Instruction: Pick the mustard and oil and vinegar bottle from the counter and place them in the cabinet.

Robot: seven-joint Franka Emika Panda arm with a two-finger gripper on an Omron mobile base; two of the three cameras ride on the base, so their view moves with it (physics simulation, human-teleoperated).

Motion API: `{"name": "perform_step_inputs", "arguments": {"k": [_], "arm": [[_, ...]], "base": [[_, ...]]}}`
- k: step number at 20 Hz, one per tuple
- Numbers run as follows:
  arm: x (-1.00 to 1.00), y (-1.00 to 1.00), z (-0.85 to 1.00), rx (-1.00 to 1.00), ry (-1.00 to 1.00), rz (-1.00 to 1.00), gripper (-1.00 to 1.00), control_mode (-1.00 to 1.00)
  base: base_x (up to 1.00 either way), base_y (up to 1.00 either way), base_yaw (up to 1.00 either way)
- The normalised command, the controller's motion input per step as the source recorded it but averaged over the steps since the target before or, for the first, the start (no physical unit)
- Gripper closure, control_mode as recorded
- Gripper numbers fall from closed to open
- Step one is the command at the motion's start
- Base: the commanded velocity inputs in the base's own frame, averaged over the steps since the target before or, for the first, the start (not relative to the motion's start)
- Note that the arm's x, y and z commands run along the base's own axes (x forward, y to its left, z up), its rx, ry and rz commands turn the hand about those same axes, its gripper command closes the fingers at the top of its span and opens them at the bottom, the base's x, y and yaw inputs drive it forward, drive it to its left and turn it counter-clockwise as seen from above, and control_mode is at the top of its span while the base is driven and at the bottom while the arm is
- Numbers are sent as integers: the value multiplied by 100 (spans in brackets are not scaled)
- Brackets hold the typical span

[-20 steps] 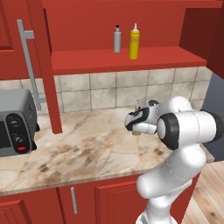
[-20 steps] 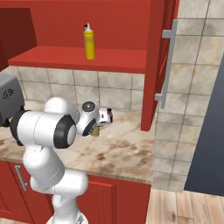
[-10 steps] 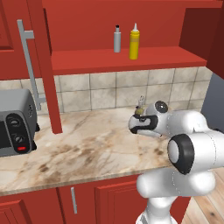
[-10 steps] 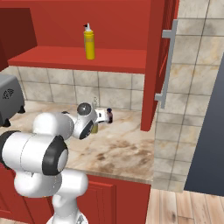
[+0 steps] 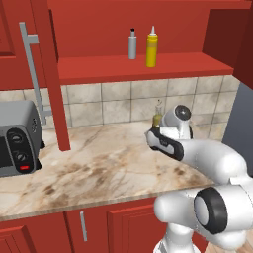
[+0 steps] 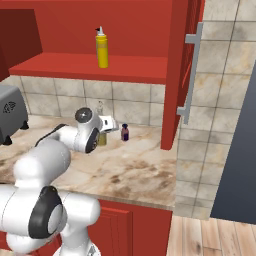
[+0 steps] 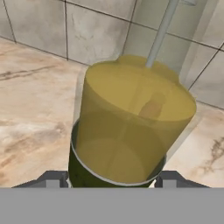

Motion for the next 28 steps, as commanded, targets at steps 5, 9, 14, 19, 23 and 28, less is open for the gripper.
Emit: {"name": "perform_step_inputs", "arguments": {"k": [5,9,14,19,23,28], "arm": [[-36,11,71,-4,0,0,100,-100],[-39,3,68,-4,0,0,100,-100],[-41,0,61,-7,-3,0,100,-100],[-35,0,70,-6,-7,0,100,-100],[-17,0,72,-3,-8,0,100,-100],[-1,-3,53,-1,-3,0,100,-100]], "base": [[0,0,0],[0,0,0],[0,0,0],[0,0,0],[0,0,0],[0,0,0]]}}
